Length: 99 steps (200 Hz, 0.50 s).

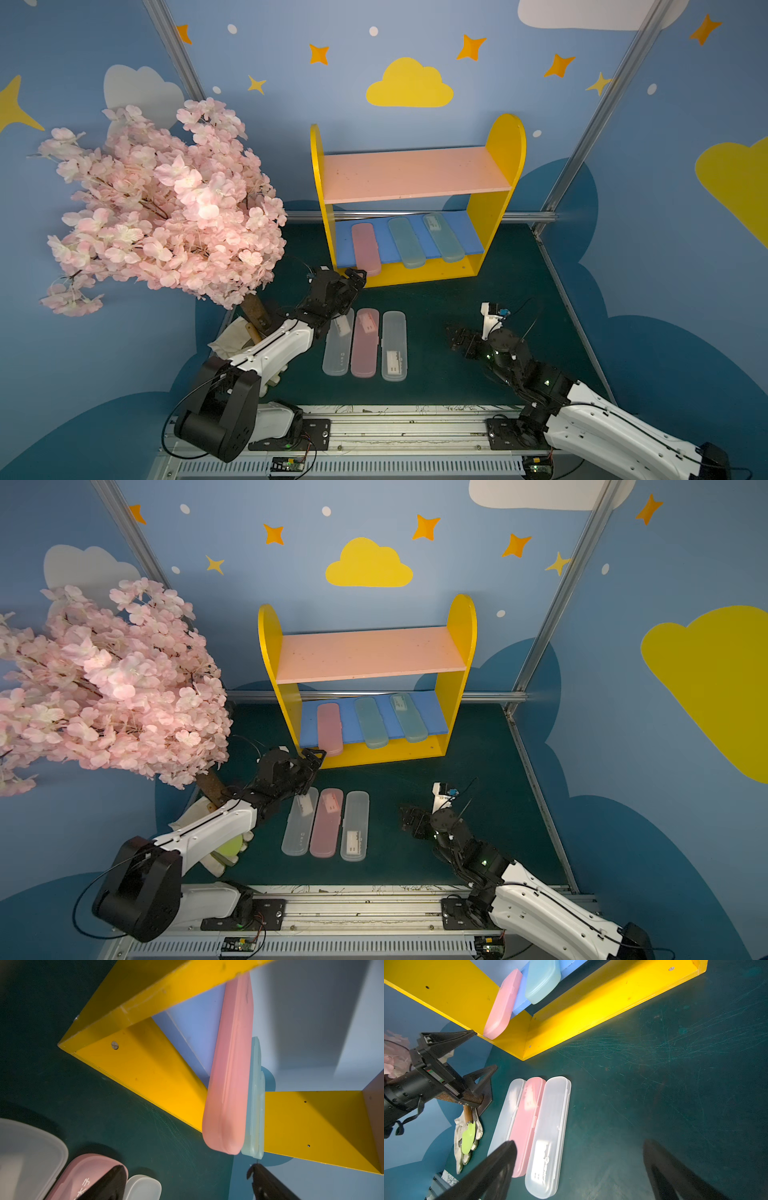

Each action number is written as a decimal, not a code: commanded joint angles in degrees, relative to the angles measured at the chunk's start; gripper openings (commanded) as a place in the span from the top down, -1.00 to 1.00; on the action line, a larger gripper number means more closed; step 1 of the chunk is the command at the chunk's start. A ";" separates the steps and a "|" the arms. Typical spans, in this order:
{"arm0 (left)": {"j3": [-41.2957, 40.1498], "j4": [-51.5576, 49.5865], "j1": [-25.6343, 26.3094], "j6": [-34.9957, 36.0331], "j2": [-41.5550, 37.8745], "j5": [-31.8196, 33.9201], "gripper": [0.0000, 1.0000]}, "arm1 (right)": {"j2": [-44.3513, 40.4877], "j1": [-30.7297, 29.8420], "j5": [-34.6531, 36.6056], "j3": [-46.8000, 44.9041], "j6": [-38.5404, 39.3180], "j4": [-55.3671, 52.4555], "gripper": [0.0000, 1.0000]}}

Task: Remove the pencil cases from the shelf
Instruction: Pick up the pencil case from the shelf.

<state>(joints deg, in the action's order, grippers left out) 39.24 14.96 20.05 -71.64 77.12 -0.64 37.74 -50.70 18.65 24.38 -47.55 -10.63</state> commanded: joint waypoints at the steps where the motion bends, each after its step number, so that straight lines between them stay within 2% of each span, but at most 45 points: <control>1: 2.01 6.16 -0.86 -1.24 2.42 -1.23 -0.87 | -0.91 0.33 1.23 -0.39 0.35 -0.26 -0.97; 12: 2.40 7.43 -1.18 -1.97 3.74 -1.68 -0.87 | -1.08 0.31 1.26 -0.35 0.40 -0.27 -0.97; 99: 5.48 12.69 -2.39 -4.26 11.33 -5.13 -0.41 | -1.53 0.84 1.47 -0.38 1.06 -0.14 -0.97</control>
<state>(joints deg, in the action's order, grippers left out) 43.29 24.91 18.00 -75.35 87.15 -4.34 36.97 -50.28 19.14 24.38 -47.46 -10.61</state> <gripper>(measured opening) 0.727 0.986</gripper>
